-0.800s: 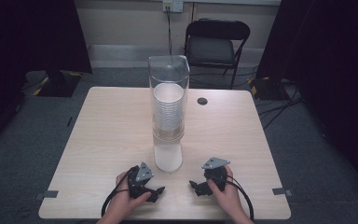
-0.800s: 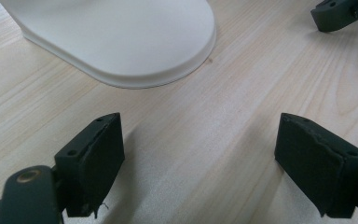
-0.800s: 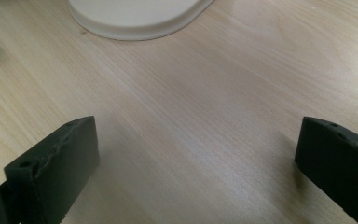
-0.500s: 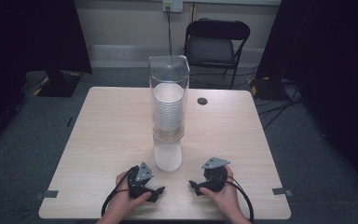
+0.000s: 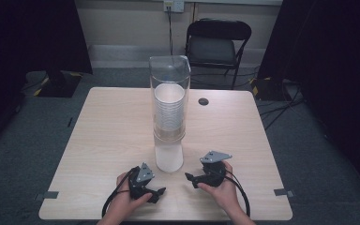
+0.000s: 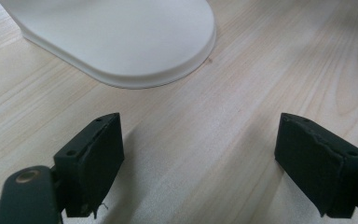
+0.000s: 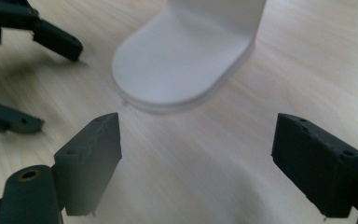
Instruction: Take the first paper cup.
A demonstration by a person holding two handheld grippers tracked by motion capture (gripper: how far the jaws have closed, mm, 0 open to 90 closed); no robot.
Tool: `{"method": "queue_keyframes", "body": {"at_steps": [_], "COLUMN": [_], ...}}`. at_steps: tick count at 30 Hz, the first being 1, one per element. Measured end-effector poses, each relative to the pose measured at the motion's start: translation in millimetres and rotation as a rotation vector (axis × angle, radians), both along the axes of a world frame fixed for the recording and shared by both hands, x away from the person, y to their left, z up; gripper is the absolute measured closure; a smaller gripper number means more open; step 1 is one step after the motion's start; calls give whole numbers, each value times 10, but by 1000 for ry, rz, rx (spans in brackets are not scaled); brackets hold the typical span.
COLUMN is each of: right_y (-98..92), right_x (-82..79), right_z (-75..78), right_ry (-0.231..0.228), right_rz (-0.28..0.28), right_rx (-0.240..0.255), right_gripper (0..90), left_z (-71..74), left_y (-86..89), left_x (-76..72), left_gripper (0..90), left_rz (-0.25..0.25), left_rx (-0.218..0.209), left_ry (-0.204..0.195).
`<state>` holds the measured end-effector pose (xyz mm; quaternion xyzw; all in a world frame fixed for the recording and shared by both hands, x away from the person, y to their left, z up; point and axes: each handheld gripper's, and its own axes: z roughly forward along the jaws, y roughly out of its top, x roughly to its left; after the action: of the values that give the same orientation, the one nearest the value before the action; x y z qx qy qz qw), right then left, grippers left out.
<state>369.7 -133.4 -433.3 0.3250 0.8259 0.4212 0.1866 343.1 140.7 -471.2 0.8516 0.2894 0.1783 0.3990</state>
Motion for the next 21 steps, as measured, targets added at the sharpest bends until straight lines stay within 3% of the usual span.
{"method": "queue_keyframes", "body": {"at_steps": [9, 21], "right_y": [292, 510], "right_x": [129, 304], "right_z": [294, 474], "right_ry": [-52, -110], "right_rz": [53, 62], "right_rx": [74, 134], "right_gripper": [149, 179], "left_z": [8, 6], "left_y": [1, 2], "left_x": [-3, 2], "left_gripper": [150, 147], "left_rz": [4, -4], "left_rx": [14, 7], "left_ry": [3, 6]}}
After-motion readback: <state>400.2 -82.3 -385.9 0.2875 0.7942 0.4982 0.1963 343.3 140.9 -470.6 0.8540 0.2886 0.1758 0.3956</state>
